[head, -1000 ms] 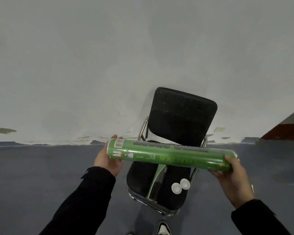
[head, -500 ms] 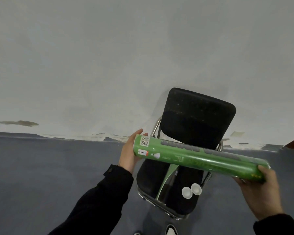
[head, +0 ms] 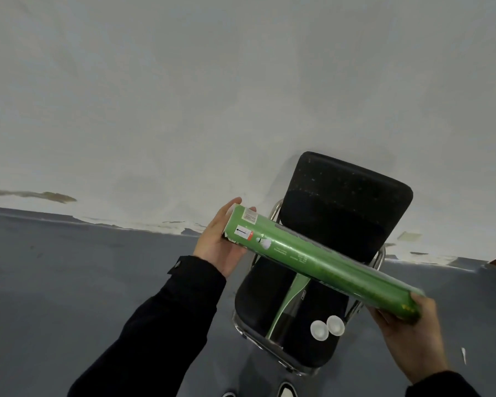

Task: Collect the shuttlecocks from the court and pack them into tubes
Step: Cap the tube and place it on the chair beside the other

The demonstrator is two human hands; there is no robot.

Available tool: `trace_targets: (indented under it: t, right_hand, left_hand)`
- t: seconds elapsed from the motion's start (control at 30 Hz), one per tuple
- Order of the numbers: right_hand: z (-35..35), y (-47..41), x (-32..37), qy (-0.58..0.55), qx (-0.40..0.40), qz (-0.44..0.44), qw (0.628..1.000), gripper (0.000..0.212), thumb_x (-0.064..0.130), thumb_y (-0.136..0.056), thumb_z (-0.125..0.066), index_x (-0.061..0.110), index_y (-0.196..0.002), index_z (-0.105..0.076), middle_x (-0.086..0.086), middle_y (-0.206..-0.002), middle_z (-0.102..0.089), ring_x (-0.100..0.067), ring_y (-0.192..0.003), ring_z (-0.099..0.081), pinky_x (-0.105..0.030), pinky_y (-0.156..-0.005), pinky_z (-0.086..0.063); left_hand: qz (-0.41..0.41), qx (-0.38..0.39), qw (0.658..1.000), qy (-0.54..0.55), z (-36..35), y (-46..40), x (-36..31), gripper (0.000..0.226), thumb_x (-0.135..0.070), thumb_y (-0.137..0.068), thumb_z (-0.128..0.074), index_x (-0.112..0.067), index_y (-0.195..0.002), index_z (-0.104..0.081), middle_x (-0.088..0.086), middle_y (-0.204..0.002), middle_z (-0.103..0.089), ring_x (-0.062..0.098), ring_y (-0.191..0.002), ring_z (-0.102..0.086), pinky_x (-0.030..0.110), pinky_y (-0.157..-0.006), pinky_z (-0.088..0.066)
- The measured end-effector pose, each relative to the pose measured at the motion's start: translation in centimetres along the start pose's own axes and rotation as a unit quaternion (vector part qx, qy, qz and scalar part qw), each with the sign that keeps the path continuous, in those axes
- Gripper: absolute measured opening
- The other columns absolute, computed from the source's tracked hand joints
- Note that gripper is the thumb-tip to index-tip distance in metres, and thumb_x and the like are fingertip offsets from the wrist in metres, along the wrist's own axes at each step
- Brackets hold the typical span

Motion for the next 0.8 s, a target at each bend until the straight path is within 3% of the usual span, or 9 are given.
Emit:
trace_targets:
  t: [0.07, 0.13, 0.2, 0.3, 0.47, 0.57, 0.67, 0.73, 0.8]
  right_hand:
    - [-0.4, 0.2, -0.9, -0.004, -0.005, -0.014, 1.0, 0.047, 0.037, -0.094, -0.049, 0.005, -0.126, -0.06, -0.023, -0.142, -0.057, -0.027, -0.11, -0.069, -0.044, -0.093, -0.058]
    - [-0.8, 0.4, -1.0, -0.006, -0.014, -0.017, 1.0, 0.056, 0.037, -0.094, -0.051, 0.0, -0.135, -0.055, -0.022, -0.137, -0.062, -0.031, -0.116, -0.065, -0.042, -0.086, -0.061]
    - [-1.4, 0.5, -0.8, 0.011, -0.025, -0.017, 0.999, 0.043, 0.036, -0.095, -0.054, 0.004, -0.124, -0.061, -0.019, -0.125, -0.068, -0.032, -0.115, -0.065, -0.04, -0.078, -0.063]
    - [-2.6, 0.9, -0.6, 0.046, -0.047, -0.023, 0.998, 0.029, 0.033, -0.096, -0.059, 0.01, -0.112, -0.064, -0.019, -0.113, -0.067, -0.032, -0.106, -0.066, -0.04, -0.074, -0.062]
    - [-4.6, 1.9, 0.0, 0.076, -0.049, -0.007, 0.996, 0.028, 0.03, -0.098, -0.059, 0.005, -0.109, -0.065, -0.019, -0.105, -0.068, -0.031, -0.1, -0.068, -0.044, -0.076, -0.061]
    - [-5.0, 2.4, 0.4, 0.074, -0.051, -0.001, 0.996, 0.026, 0.027, -0.099, -0.058, 0.004, -0.108, -0.065, -0.018, -0.102, -0.066, -0.03, -0.098, -0.066, -0.045, -0.077, -0.061]
    - [-4.0, 2.2, 1.0, 0.067, -0.072, 0.01, 0.995, 0.025, 0.026, -0.1, -0.057, 0.004, -0.11, -0.064, -0.019, -0.105, -0.066, -0.031, -0.101, -0.066, -0.045, -0.076, -0.062]
    - [-2.9, 1.8, 2.0, 0.056, -0.075, 0.034, 0.995, 0.03, 0.027, -0.1, -0.056, 0.003, -0.118, -0.063, -0.021, -0.115, -0.066, -0.034, -0.109, -0.066, -0.043, -0.075, -0.061]
    - [-2.3, 1.5, 3.3, 0.054, -0.061, 0.058, 0.995, 0.032, 0.028, -0.101, -0.053, 0.006, -0.122, -0.063, -0.021, -0.12, -0.066, -0.034, -0.115, -0.064, -0.043, -0.078, -0.059]
  left_hand:
    - [0.006, -0.018, 0.999, 0.051, 0.3, 0.1, 0.2, 0.025, -0.027, -0.098, -0.057, -0.015, -0.114, -0.072, 0.007, -0.115, -0.074, 0.026, -0.102, -0.072, 0.043, -0.085, -0.06]
    - [0.021, -0.037, 0.994, 0.098, 0.9, 0.2, 0.9, 0.023, -0.025, -0.099, -0.053, -0.017, -0.105, -0.074, 0.007, -0.117, -0.075, 0.027, -0.105, -0.071, 0.046, -0.093, -0.057]
    - [0.018, -0.059, 0.988, 0.14, 2.0, 0.0, 1.4, 0.022, -0.024, -0.1, -0.052, -0.021, -0.107, -0.073, 0.006, -0.119, -0.074, 0.029, -0.109, -0.069, 0.05, -0.104, -0.05]
    - [0.0, -0.127, 0.976, 0.178, 4.9, -0.6, 2.0, 0.028, -0.024, -0.103, -0.046, -0.024, -0.104, -0.074, 0.005, -0.108, -0.076, 0.027, -0.103, -0.069, 0.052, -0.109, -0.046]
    - [0.001, -0.161, 0.969, 0.189, 7.3, -1.1, 2.5, 0.046, -0.026, -0.107, -0.028, -0.021, -0.104, -0.074, 0.003, -0.099, -0.079, 0.024, -0.108, -0.071, 0.05, -0.096, -0.054]
    - [-0.001, -0.15, 0.977, 0.151, 7.3, -1.4, 2.1, 0.032, -0.021, -0.102, -0.043, -0.022, -0.103, -0.074, 0.001, -0.098, -0.079, 0.022, -0.107, -0.071, 0.052, -0.103, -0.051]
    - [0.027, -0.103, 0.991, 0.076, 6.2, -1.1, 1.4, 0.016, -0.016, -0.07, -0.075, -0.023, -0.082, -0.082, 0.004, -0.099, -0.079, 0.028, -0.106, -0.072, 0.056, -0.092, -0.056]
    - [0.073, -0.098, 0.992, -0.016, 6.4, -0.6, 1.4, 0.017, -0.019, -0.087, -0.07, -0.024, -0.08, -0.084, 0.011, -0.101, -0.08, 0.031, -0.094, -0.077, 0.055, -0.085, -0.062]
    - [0.102, -0.111, 0.985, -0.09, 6.8, 0.0, 1.4, 0.022, -0.023, -0.1, -0.06, -0.024, -0.094, -0.081, 0.013, -0.109, -0.078, 0.032, -0.09, -0.078, 0.052, -0.08, -0.064]
Point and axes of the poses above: each hand's wrist, its own y-axis away from the middle knuckle, its own z-axis out of the back of the hand, x = y × z, the point moved 9 cm from there along -y, towards the middle knuckle
